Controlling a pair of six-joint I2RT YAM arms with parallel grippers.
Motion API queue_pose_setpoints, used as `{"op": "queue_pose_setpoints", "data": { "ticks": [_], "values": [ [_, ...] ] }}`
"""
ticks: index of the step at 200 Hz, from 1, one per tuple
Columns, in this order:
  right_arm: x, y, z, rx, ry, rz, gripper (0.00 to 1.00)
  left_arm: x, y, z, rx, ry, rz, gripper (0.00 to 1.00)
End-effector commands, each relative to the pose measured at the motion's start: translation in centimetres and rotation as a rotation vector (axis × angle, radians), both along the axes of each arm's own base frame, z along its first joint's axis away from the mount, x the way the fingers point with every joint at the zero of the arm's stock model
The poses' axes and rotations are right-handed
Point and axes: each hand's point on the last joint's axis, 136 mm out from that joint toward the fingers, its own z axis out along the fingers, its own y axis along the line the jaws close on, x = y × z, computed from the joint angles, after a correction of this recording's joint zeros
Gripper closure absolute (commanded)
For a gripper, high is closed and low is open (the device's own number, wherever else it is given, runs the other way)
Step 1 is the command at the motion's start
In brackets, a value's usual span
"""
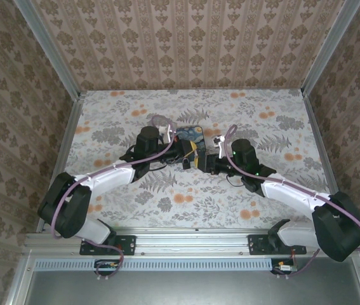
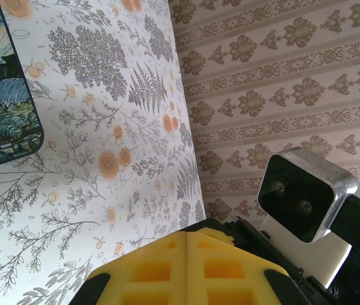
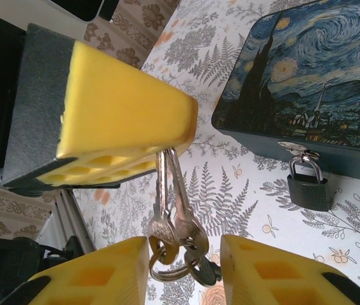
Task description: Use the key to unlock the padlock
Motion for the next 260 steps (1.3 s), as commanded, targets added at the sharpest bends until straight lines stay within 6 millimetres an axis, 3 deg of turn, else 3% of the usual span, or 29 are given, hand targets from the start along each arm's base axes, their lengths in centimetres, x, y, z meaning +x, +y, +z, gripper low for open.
{"op": "queue_pose_setpoints", "data": {
  "ticks": [1, 27, 69, 120, 161, 218, 235, 260],
  "values": [
    [0.3, 0.5, 1.4, 0.011, -0.033, 0.029, 0.69, -0.1, -0.7, 1.4, -0.032, -0.023, -0.03, 1.0],
    [0.3, 0.8, 1.4, 0.021, -0.023, 0.04, 0.73, -0.1, -0.8, 1.5, -0.034, -0.025, -0.033, 1.0],
    [0.5, 0.9, 0.6, 0.018, 0.005, 0.036, 0.71, -0.1, -1.0, 1.9, -0.045, -0.026, -0.04, 1.0],
    [0.8, 0.9, 0.6, 0.019, 0.007, 0.026, 0.84, 0.0, -0.9, 1.8, -0.04, -0.022, -0.035, 1.0],
    [1.0, -0.2, 0.8, 0.034, -0.008, -0.02, 0.94, 0.4, -0.3, 1.6, -0.056, -0.009, -0.006, 1.0],
    [0.8, -0.2, 1.8, 0.042, -0.042, -0.004, 0.96, 0.3, -0.3, 1.4, -0.049, -0.005, -0.008, 1.0],
    [0.5, -0.4, 1.4, -0.006, -0.025, 0.006, 0.96, 0.6, 0.9, 0.9, 0.0, -0.03, 0.013, 0.79],
    [-0.6, -0.7, 0.1, -0.083, 0.038, 0.059, 0.96, 0.7, 2.9, 1.5, 0.111, -0.178, 0.004, 0.71]
  ]
}}
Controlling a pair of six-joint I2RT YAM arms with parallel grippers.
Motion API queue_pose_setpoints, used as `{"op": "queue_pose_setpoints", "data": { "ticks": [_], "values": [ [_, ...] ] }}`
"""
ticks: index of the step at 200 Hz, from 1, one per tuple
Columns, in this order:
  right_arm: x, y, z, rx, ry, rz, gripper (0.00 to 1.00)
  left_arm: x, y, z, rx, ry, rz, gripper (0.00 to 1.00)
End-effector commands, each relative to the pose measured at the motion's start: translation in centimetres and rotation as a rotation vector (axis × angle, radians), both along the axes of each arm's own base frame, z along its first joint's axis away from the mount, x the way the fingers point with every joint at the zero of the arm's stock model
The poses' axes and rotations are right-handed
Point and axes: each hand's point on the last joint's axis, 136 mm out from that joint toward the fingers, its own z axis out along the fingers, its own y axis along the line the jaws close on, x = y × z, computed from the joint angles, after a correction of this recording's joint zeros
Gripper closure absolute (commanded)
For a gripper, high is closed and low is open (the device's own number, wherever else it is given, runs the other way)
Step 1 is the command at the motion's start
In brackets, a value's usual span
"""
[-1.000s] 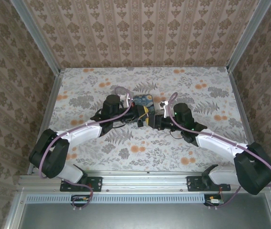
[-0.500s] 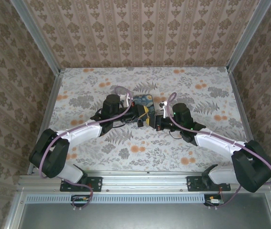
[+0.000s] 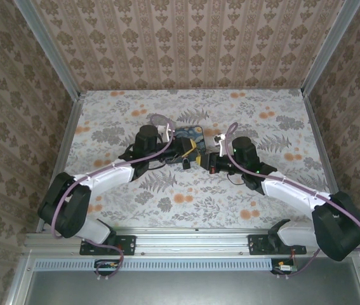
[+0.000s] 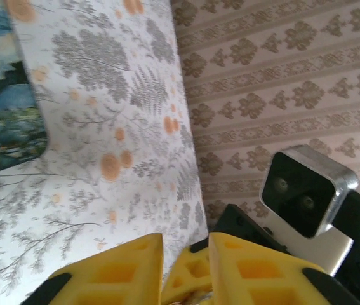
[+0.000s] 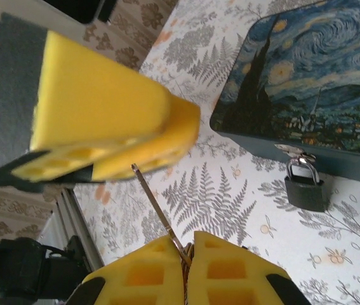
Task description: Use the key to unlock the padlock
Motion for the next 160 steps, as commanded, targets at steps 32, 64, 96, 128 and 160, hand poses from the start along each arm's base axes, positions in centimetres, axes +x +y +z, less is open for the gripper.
{"op": "queue_pose_setpoints", "data": {
  "ticks": [32, 64, 96, 128, 160],
  "values": [
    [-2.1, -0.2, 0.3, -0.084, 0.087, 0.125, 0.96, -4.3, 0.6, 2.7, 0.197, -0.415, -0.291, 0.6],
    [-2.7, -0.1, 0.3, -0.105, 0.15, 0.156, 0.95, -6.2, -0.4, 1.7, 0.233, -0.498, -0.421, 0.58],
    [-3.0, 0.2, 0.3, -0.102, 0.18, 0.182, 0.94, -6.5, -1.1, 1.1, 0.253, -0.523, -0.474, 0.58],
    [-2.8, 0.3, 0.4, -0.097, 0.172, 0.182, 0.94, -6.0, -1.4, 0.9, 0.256, -0.518, -0.459, 0.61],
    [-3.0, 0.5, 0.3, -0.085, 0.177, 0.205, 0.94, -5.8, -1.4, 0.6, 0.254, -0.51, -0.449, 0.65]
  ]
}}
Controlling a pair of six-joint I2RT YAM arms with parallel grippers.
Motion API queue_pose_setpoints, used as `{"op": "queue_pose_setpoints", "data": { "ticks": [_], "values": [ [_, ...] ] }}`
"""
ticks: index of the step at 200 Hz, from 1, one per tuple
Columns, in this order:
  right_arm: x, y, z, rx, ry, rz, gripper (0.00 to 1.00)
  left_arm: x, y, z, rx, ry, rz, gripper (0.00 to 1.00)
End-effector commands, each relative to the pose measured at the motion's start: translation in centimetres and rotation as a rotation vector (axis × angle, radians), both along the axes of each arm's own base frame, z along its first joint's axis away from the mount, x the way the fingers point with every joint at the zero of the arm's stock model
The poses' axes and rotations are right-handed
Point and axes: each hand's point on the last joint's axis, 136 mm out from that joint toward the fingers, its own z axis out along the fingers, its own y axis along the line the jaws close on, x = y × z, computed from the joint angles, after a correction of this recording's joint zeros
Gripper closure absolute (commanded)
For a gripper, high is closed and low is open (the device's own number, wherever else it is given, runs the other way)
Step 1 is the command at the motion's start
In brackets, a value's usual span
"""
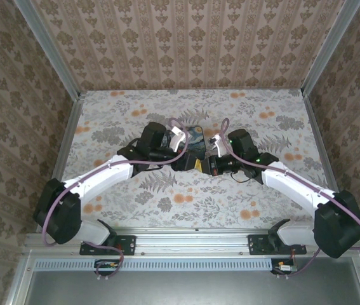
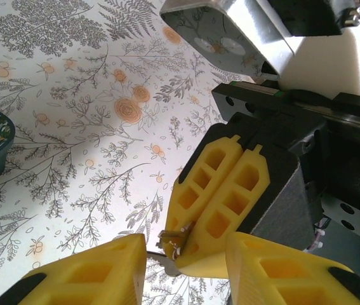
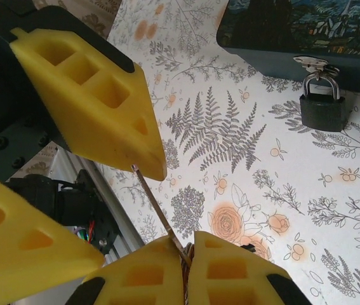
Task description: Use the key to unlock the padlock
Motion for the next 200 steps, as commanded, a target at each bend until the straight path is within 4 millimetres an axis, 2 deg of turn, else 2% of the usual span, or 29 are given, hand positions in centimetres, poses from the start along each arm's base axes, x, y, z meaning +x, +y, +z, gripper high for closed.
{"op": "queue_pose_setpoints", "data": {
  "ticks": [1, 40, 70, 121, 152, 200],
  "values": [
    [-0.2, 0.5, 0.9, 0.029, -0.003, 0.045, 0.94, 0.2, -0.5, 0.8, -0.02, -0.033, -0.023, 0.65],
    [-0.9, 0.8, 1.0, 0.054, -0.001, 0.085, 0.94, 0.9, 0.0, 1.0, -0.086, 0.006, -0.002, 0.76],
    [-0.9, 0.7, 0.9, 0.048, -0.006, 0.08, 0.94, 0.2, -0.4, 1.7, -0.128, 0.02, -0.04, 0.89],
    [-0.7, 0.7, 1.1, 0.052, -0.012, 0.077, 0.94, -0.6, 0.0, 1.4, -0.117, 0.026, -0.061, 0.89],
    [-0.5, 0.6, 1.2, 0.06, -0.012, 0.07, 0.94, -0.6, 0.2, 1.1, -0.105, 0.027, -0.053, 0.81],
    [-0.4, 0.7, 1.2, 0.064, -0.01, 0.072, 0.94, -0.7, 0.3, 1.1, -0.108, 0.028, -0.058, 0.82]
  ]
}}
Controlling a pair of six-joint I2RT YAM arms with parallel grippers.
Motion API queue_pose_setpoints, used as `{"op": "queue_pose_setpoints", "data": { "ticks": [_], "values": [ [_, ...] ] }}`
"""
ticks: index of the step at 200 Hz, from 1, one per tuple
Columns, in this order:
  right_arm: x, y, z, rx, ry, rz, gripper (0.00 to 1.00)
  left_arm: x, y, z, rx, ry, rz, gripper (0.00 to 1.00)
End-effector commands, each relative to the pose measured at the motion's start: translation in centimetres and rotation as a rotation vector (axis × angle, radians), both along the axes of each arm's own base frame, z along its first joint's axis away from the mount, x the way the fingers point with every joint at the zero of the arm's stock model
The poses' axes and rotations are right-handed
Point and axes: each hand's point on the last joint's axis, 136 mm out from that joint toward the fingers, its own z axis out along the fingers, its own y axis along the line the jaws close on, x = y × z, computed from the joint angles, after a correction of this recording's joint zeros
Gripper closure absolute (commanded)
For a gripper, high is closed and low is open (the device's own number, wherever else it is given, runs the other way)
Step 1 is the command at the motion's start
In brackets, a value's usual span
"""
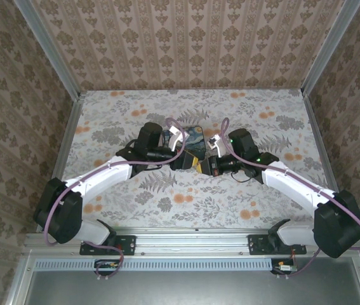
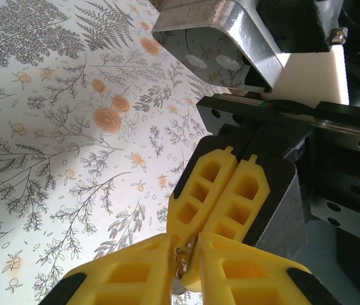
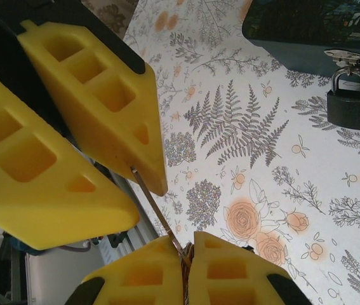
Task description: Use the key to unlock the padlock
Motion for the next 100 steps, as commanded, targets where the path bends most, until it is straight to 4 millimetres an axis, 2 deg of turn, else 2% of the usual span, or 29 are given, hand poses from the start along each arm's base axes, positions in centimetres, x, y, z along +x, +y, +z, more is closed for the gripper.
{"op": "queue_pose_setpoints", "data": {
  "ticks": [1, 27, 45, 53, 67, 84, 100],
  "values": [
    [0.2, 0.3, 0.7, 0.025, -0.015, 0.02, 0.94, -0.7, 0.1, 0.6, -0.02, -0.006, -0.027, 0.82],
    [0.3, 0.4, 1.0, 0.033, -0.02, 0.023, 0.93, -1.0, -0.1, 0.7, -0.03, -0.006, -0.041, 0.86],
    [0.3, 0.4, 0.9, 0.034, -0.018, 0.022, 0.93, -1.1, -0.3, 0.7, -0.031, -0.005, -0.046, 0.93],
    [0.3, 0.4, 1.0, 0.034, -0.017, 0.022, 0.93, -1.1, -0.3, 0.7, -0.034, -0.004, -0.046, 1.0],
    [0.3, 0.3, 1.0, 0.031, -0.021, 0.02, 0.91, -1.0, -0.3, 0.7, -0.041, -0.003, -0.039, 1.0],
    [0.1, 0.1, 1.1, 0.032, -0.034, 0.019, 0.84, -0.5, 0.0, 0.8, -0.05, 0.009, -0.009, 1.0],
    [0.1, -0.5, 1.3, 0.037, -0.055, 0.002, 0.63, 0.1, 0.3, 1.1, -0.075, 0.025, 0.024, 1.0]
  ]
}}
